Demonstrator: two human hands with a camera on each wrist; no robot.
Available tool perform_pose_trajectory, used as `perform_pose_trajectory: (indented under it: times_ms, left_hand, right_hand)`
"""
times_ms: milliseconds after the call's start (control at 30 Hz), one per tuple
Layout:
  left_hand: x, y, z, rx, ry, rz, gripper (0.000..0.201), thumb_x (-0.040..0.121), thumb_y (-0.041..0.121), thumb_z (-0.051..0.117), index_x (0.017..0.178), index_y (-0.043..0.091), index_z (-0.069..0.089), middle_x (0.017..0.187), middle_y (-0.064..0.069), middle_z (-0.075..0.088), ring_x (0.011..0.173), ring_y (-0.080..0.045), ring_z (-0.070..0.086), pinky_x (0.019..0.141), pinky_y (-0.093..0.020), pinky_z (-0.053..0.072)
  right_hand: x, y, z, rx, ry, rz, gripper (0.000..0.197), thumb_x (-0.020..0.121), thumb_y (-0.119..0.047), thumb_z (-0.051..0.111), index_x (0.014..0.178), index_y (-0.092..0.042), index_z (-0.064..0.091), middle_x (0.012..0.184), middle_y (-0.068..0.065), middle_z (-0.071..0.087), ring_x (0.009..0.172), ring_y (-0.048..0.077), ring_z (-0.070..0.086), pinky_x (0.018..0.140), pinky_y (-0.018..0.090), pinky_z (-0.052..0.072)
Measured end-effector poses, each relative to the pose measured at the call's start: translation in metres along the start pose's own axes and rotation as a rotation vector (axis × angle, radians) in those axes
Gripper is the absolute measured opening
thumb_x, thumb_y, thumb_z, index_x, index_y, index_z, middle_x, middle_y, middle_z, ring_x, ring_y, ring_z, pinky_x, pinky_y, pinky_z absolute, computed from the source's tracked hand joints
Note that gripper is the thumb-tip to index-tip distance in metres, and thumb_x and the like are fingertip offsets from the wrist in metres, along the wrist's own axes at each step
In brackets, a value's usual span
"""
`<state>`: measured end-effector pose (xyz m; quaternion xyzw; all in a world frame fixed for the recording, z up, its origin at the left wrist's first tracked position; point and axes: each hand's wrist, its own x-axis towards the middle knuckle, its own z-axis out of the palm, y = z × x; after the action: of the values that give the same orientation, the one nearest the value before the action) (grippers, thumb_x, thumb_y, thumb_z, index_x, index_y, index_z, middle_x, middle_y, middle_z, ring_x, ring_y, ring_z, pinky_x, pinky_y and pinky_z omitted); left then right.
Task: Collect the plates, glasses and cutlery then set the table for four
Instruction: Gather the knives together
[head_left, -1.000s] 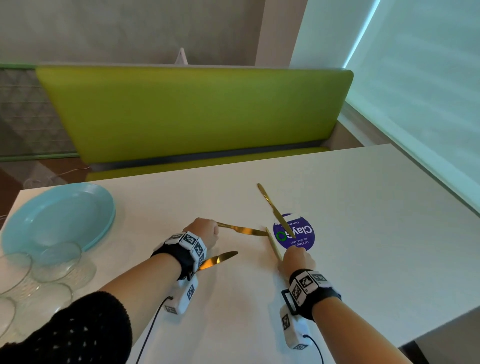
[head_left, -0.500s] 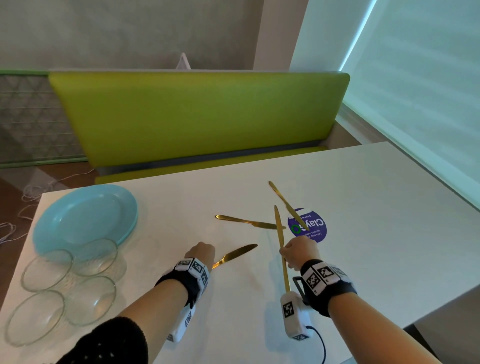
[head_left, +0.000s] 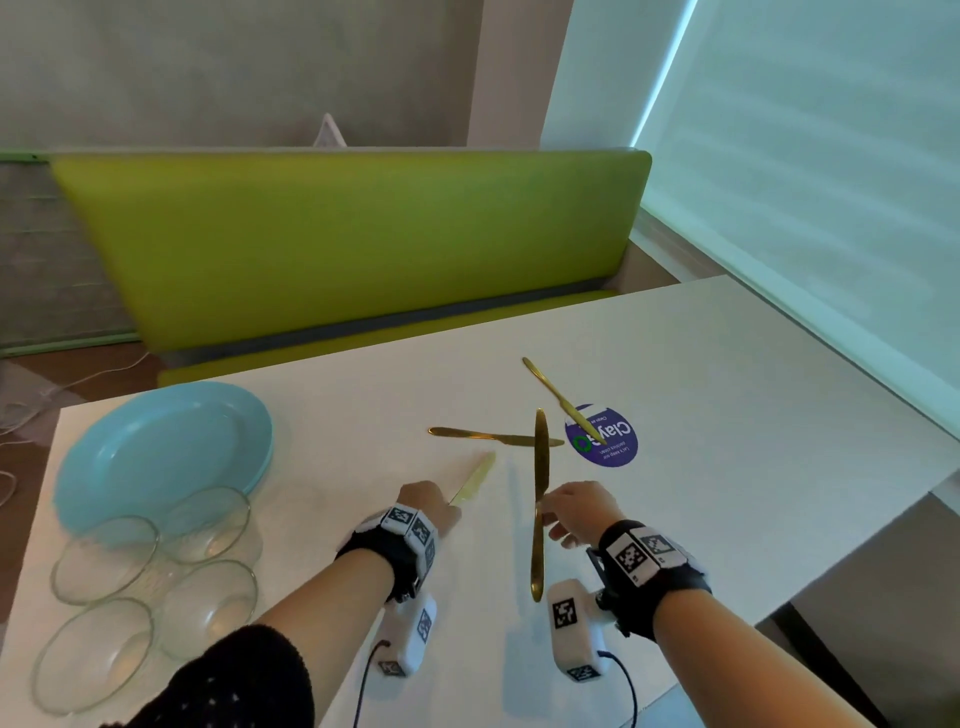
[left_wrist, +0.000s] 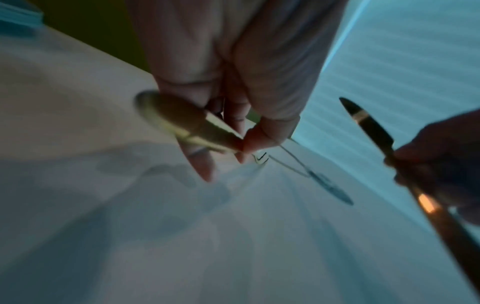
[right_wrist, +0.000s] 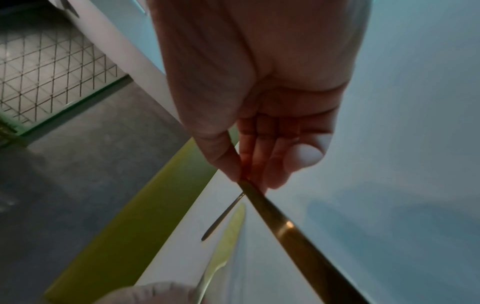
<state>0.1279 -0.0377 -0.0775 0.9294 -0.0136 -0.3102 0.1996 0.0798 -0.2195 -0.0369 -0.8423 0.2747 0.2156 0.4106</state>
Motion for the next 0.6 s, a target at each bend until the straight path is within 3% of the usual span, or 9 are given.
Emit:
perform_pose_trajectory:
  times_ms: [67, 200, 367, 433, 500, 600]
  left_hand:
    - [-0.003, 0.006, -0.004, -0.212, -0.006, 0.012, 0.027, 0.089, 0.016, 0.041, 0.063, 0.011, 0.046, 0.063, -0.002, 0.052, 0.056, -0.021, 0.054, 0.051, -0.023, 0.041]
    - [-0.010, 0.015, -0.007, -0.655, 0.033, 0.051, 0.016, 0.093, 0.011, 0.038, 0.095, 0.007, 0.053, 0.088, -0.009, 0.061, 0.055, -0.015, 0.058, 0.048, -0.020, 0.051]
    - [-0.008, 0.017, -0.007, -0.817, -0.022, 0.136, 0.011, 0.093, 0.013, 0.044, 0.092, 0.016, 0.054, 0.093, -0.005, 0.067, 0.072, -0.019, 0.067, 0.058, -0.024, 0.052]
    - [-0.005, 0.017, -0.010, -0.813, -0.039, 0.165, 0.014, 0.092, 0.015, 0.047, 0.086, 0.024, 0.057, 0.092, -0.002, 0.070, 0.084, -0.024, 0.072, 0.073, -0.033, 0.057]
    - [-0.003, 0.017, -0.011, -0.848, -0.051, 0.180, 0.019, 0.091, 0.015, 0.049, 0.082, 0.029, 0.059, 0.089, 0.000, 0.070, 0.084, -0.026, 0.072, 0.086, -0.038, 0.055]
    - [0.000, 0.018, -0.013, -0.916, -0.037, 0.174, 0.028, 0.092, 0.008, 0.040, 0.084, 0.026, 0.060, 0.087, -0.001, 0.068, 0.074, -0.022, 0.068, 0.074, -0.036, 0.055]
  right_hand:
    - [-0.003, -0.007, 0.004, 0.091, -0.033, -0.012, 0.010, 0.090, -0.014, 0.056, 0.084, -0.009, 0.062, 0.072, 0.001, 0.063, 0.058, 0.013, 0.056, 0.052, 0.020, 0.046]
    - [-0.005, -0.024, 0.015, 0.255, -0.076, -0.054, 0.014, 0.092, -0.012, 0.056, 0.080, -0.009, 0.061, 0.074, 0.003, 0.064, 0.057, 0.013, 0.054, 0.050, 0.021, 0.043]
    - [0.003, -0.041, 0.027, 0.343, -0.103, -0.074, 0.017, 0.094, -0.012, 0.053, 0.079, -0.011, 0.059, 0.073, 0.002, 0.065, 0.054, 0.012, 0.052, 0.049, 0.021, 0.041]
    - [0.010, -0.046, 0.030, 0.357, -0.113, -0.066, 0.018, 0.095, -0.011, 0.052, 0.078, -0.012, 0.058, 0.075, 0.003, 0.065, 0.053, 0.012, 0.051, 0.048, 0.021, 0.039]
    - [0.016, -0.050, 0.031, 0.347, -0.125, -0.061, 0.019, 0.095, -0.012, 0.051, 0.077, -0.013, 0.057, 0.075, 0.003, 0.064, 0.053, 0.012, 0.051, 0.048, 0.021, 0.038]
    - [0.026, -0.057, 0.032, 0.326, -0.139, -0.074, 0.021, 0.096, -0.013, 0.050, 0.076, -0.013, 0.058, 0.070, 0.002, 0.062, 0.052, 0.011, 0.052, 0.047, 0.021, 0.037]
